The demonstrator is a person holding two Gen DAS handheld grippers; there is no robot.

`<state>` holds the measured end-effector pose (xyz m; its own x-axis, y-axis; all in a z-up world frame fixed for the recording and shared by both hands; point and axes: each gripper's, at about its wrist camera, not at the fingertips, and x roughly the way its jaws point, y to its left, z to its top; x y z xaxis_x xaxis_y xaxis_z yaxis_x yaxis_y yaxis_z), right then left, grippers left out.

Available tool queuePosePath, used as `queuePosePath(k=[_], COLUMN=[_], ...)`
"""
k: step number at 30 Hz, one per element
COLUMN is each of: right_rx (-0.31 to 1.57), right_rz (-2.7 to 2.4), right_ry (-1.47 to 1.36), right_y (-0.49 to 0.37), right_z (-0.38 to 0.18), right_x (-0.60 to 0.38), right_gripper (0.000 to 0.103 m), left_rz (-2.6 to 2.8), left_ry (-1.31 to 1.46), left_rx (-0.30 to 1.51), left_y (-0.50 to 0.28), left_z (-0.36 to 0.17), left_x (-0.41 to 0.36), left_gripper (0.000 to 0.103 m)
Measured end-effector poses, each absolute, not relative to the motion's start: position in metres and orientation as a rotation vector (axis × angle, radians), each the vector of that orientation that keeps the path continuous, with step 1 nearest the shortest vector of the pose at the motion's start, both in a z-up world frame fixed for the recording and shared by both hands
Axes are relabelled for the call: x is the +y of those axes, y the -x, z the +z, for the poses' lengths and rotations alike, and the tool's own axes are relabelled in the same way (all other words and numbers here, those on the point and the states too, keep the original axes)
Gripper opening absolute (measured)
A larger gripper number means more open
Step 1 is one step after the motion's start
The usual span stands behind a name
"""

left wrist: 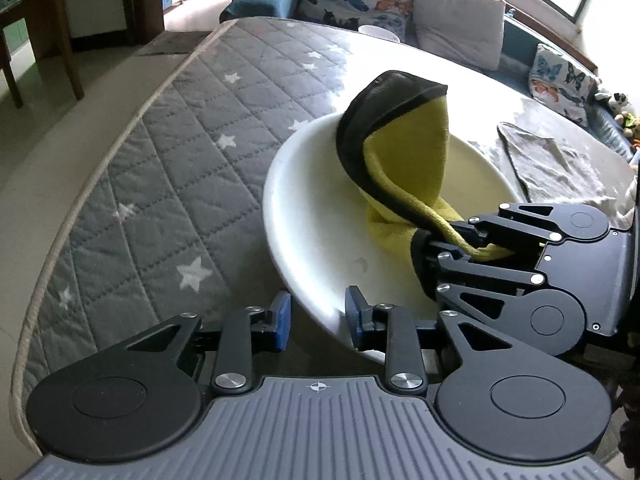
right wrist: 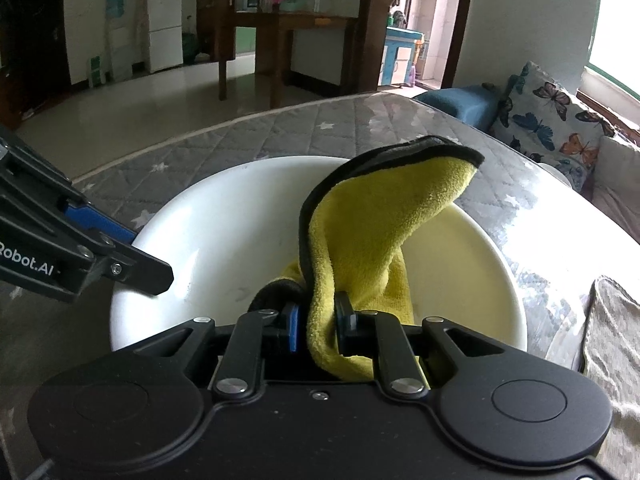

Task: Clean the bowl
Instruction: 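Press the cloth against the basin wall while the left tool tilts the basin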

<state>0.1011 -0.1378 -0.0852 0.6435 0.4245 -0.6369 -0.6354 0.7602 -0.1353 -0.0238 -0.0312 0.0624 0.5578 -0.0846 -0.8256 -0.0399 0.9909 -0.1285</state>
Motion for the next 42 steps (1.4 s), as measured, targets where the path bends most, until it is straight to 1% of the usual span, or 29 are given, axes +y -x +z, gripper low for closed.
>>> queuePosePath(k=[16, 31, 33, 42], right_rx=[0.643, 0.655, 0.657, 0.647], right_rz=[0.513, 0.471, 0.467, 0.471], right_ry=[0.259, 0.239, 0.239, 0.215], right_y=[-0.137, -0.142, -0.141, -0.138], right_z=[-0.086, -0.084, -0.084, -0.086], right_x=[-0.152, -0.151, -0.149, -0.152], right_gripper=[0.017, 0.018, 0.02, 0.02], left_rz=[0.001, 0.054, 0.059, 0.104], left_ry=[0.103, 0.08, 0.075, 0.03], left_rx=[0.974, 0.994, 0.996, 0.996], left_y=[-0.003, -0.014, -0.014, -0.017], left_z=[0.059, 0.053, 0.052, 0.051], left_x=[-0.029, -0.039, -0.04, -0.05], left_gripper=[0.026, 0.029, 0.03, 0.033])
